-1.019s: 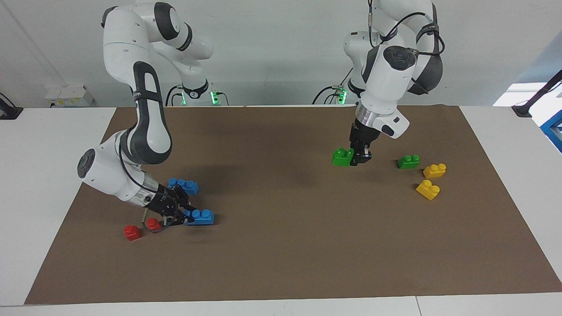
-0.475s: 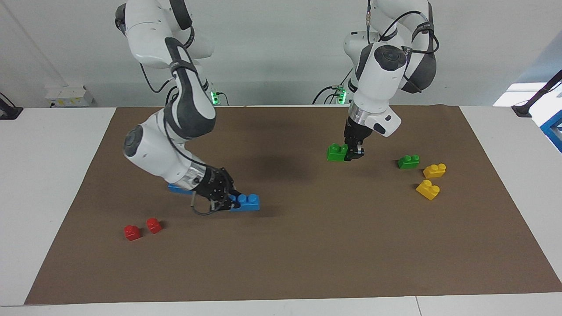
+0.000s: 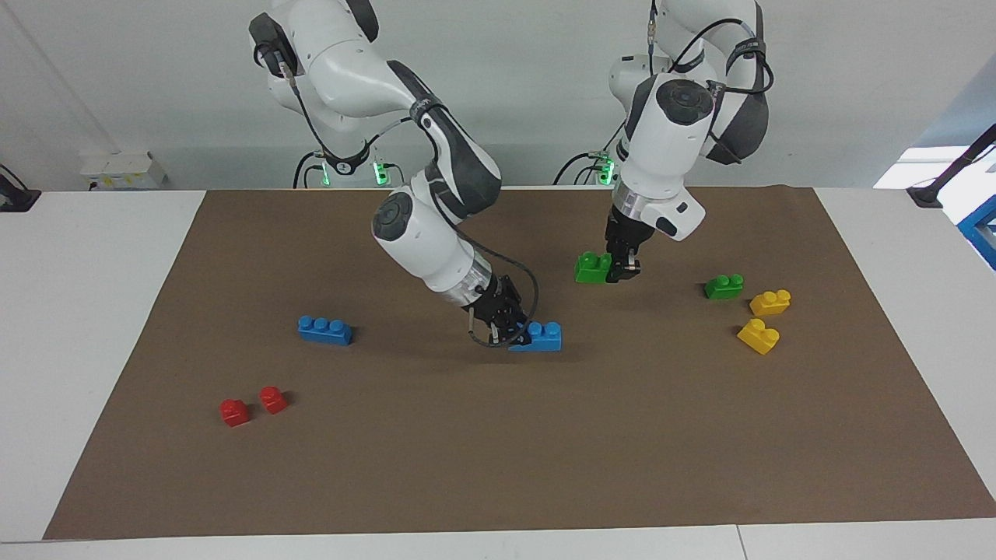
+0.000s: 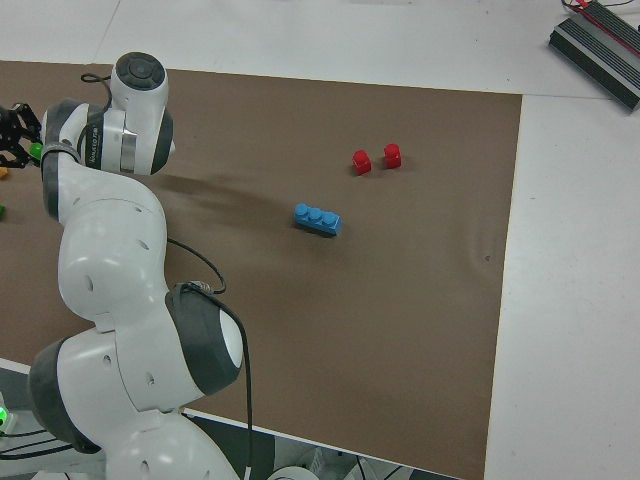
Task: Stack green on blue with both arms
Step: 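Carry the green and blue bricks toward each other at table center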
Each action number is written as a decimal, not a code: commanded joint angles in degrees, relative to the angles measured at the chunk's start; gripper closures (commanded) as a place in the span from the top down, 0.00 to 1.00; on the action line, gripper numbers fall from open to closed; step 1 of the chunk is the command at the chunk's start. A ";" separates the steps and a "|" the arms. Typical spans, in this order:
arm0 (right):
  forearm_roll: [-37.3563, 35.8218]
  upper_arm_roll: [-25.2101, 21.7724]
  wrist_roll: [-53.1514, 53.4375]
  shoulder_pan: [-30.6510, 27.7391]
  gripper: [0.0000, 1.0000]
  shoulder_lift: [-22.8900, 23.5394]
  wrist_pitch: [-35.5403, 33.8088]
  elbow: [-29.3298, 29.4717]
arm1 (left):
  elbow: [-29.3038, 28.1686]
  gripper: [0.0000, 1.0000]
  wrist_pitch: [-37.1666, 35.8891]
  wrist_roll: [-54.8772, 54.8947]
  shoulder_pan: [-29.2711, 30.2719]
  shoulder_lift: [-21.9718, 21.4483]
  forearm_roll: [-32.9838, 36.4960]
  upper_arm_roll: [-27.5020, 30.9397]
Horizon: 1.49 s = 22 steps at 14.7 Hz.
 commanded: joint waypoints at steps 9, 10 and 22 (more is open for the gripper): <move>0.93 -0.26 3.69 3.67 0.00 1.78 8.84 -5.48 | 0.03 0.00 4.77 -4.50 -1.85 2.30 1.71 0.71; 0.75 -0.26 3.51 3.59 0.00 1.78 8.93 -5.92 | 0.21 0.00 4.42 -4.68 -2.02 3.17 2.06 0.71; 0.31 -0.26 2.28 3.24 0.00 1.08 9.19 -8.82 | 9.94 0.00 4.95 -5.91 -2.46 15.03 4.08 0.97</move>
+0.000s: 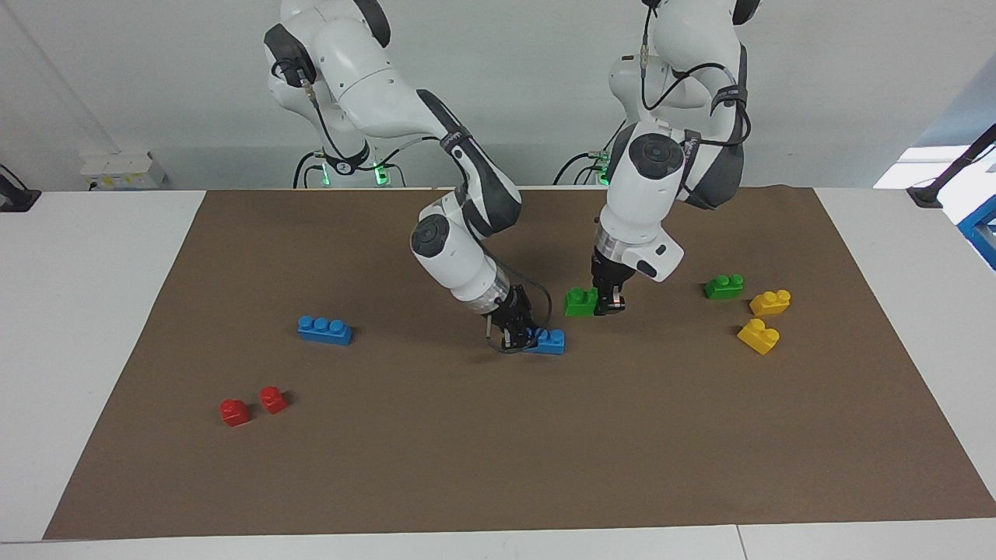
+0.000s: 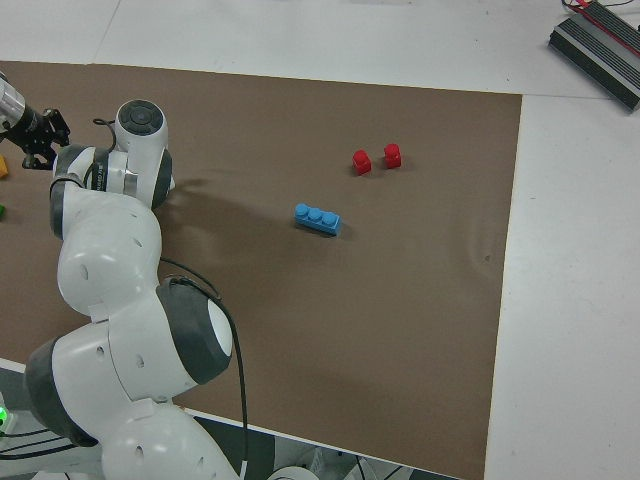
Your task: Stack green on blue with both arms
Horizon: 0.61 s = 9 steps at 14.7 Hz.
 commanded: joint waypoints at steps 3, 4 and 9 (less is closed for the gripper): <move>0.31 0.22 -1.51 -0.72 0.16 -1.15 1.27 -2.43 | 8.47 0.00 -0.84 -2.36 -2.35 8.26 2.58 0.83; 0.39 0.22 -1.51 -0.89 0.19 -1.15 1.27 -2.44 | 8.38 0.00 -0.84 -2.54 -2.45 8.35 2.85 0.83; 0.39 0.22 -2.48 -1.69 0.28 -1.41 1.27 -3.40 | 7.60 0.00 -0.32 -2.89 -4.02 8.79 3.47 0.74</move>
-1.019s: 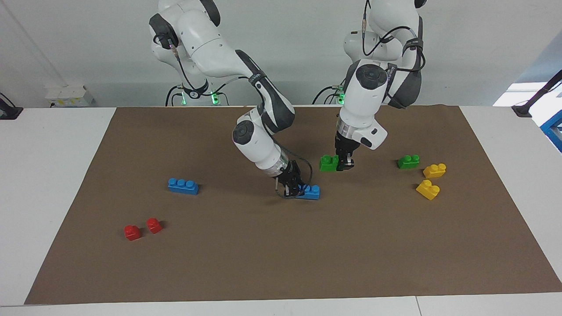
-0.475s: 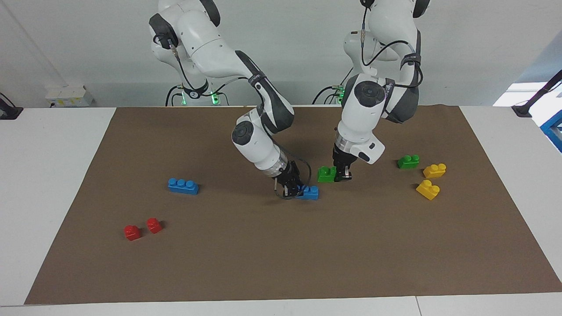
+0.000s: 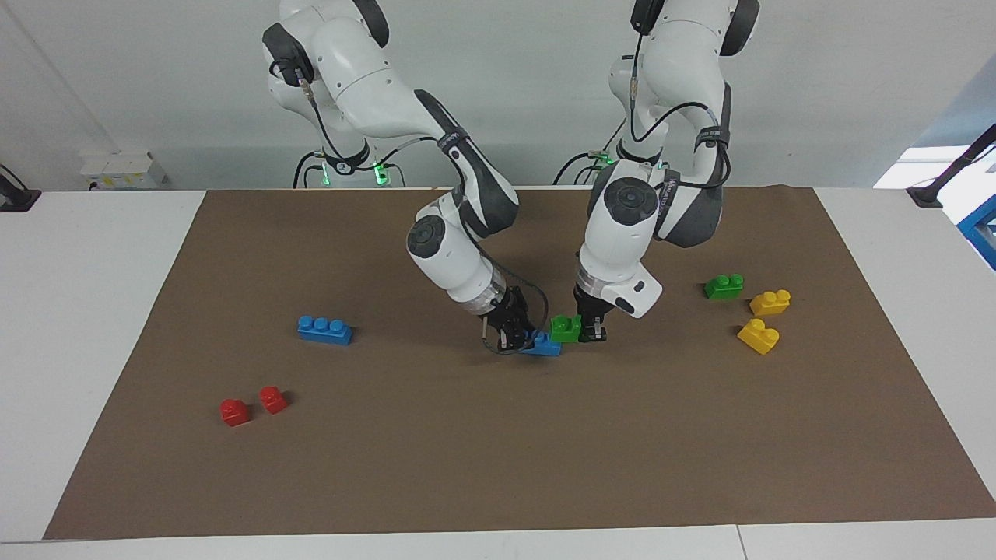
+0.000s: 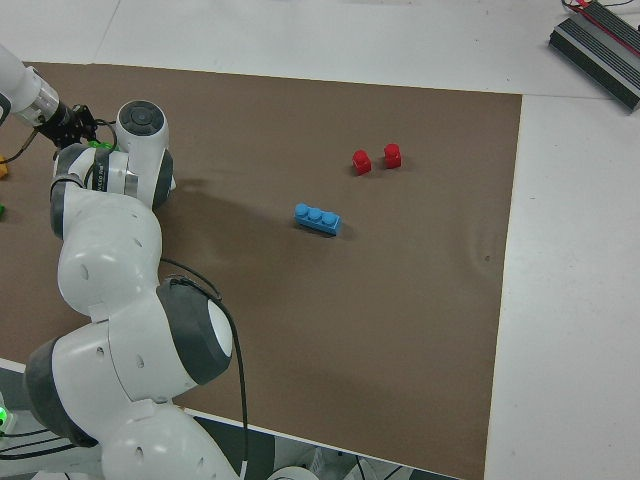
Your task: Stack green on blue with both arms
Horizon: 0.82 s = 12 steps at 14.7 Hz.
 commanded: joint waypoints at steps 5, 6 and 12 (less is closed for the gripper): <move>0.39 0.23 -2.10 -0.35 0.14 -1.16 2.47 -3.19 | 0.39 0.00 0.31 -1.03 -2.99 1.48 2.18 0.69; 0.39 0.23 -2.10 -0.44 0.14 -1.16 2.73 -3.19 | 0.39 0.00 0.92 -1.03 -3.25 2.35 2.18 0.69; 0.48 0.23 -2.10 -0.44 0.16 -1.16 2.91 -3.54 | -0.49 0.00 1.54 0.99 -3.96 3.15 3.85 0.60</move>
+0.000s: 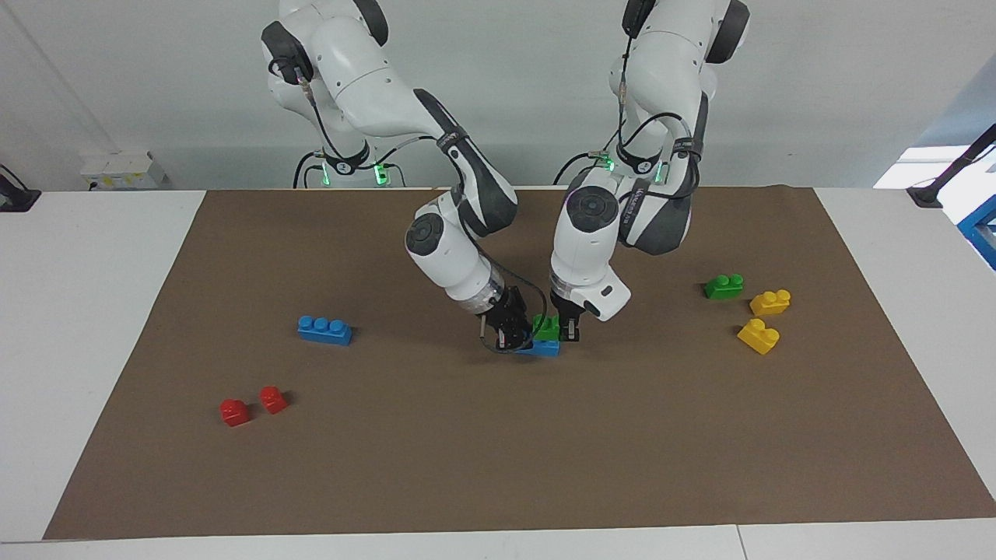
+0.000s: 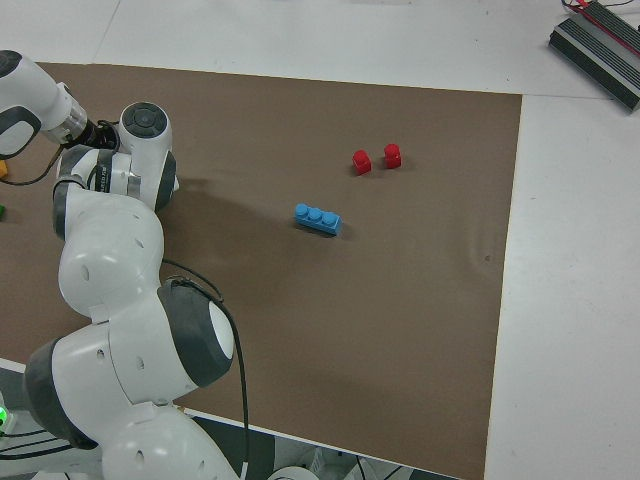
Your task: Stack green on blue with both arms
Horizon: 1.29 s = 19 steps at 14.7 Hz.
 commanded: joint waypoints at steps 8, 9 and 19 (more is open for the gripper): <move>0.48 0.14 -1.66 -0.49 0.16 -0.71 1.80 -2.55 | -4.45 0.00 6.71 1.13 -1.11 0.67 1.84 0.76; 0.48 0.14 -1.57 -0.49 0.16 -0.71 2.24 -2.55 | -5.23 0.00 7.41 1.13 -1.11 0.67 2.71 0.76; 0.48 0.14 -1.48 -0.23 0.68 -0.71 2.60 -2.55 | -1.73 0.00 1.18 1.84 -1.11 0.58 3.87 0.68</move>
